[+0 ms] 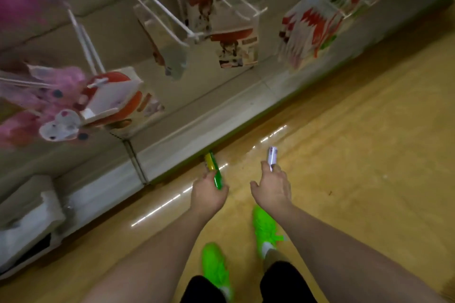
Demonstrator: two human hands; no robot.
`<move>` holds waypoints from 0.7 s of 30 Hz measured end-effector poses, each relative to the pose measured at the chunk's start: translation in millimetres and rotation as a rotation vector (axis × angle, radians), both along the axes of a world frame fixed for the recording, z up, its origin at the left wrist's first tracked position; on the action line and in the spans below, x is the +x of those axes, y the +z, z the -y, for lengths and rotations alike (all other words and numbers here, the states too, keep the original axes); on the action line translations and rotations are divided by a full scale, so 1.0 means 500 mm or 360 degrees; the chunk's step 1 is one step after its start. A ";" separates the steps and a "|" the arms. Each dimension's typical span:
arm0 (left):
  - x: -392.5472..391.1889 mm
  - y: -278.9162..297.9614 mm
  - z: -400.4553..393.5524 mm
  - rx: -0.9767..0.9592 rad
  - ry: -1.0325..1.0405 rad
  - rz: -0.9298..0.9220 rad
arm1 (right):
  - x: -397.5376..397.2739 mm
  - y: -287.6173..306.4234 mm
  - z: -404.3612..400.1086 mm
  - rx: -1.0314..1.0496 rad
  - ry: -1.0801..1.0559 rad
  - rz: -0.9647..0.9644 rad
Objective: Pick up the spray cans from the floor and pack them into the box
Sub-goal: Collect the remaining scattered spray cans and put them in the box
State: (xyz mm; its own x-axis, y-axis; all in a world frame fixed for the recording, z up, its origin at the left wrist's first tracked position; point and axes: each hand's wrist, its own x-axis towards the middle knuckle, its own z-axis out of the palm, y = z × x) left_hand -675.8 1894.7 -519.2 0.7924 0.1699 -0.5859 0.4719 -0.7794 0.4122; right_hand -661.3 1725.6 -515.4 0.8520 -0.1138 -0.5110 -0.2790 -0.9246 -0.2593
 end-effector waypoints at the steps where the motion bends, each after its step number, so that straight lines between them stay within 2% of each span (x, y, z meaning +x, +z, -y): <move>1: 0.013 -0.027 0.004 -0.0004 0.0007 -0.0014 | 0.019 -0.030 0.000 0.0006 0.0026 0.0000; 8: 0.119 -0.465 0.060 -0.0041 0.0118 -0.0102 | 0.154 -0.480 0.039 -0.0094 0.0196 0.0009; 14: 0.176 -0.827 0.039 0.0112 0.0185 -0.0069 | 0.191 -0.857 0.088 -0.0137 0.0078 -0.0065; 17: 0.196 -0.965 0.008 0.0239 0.0273 -0.0116 | 0.203 -0.998 0.115 -0.0243 0.0017 -0.0043; 21: 0.202 -1.080 -0.026 0.0318 0.0480 -0.0173 | 0.218 -1.112 0.151 -0.0335 -0.0183 -0.0038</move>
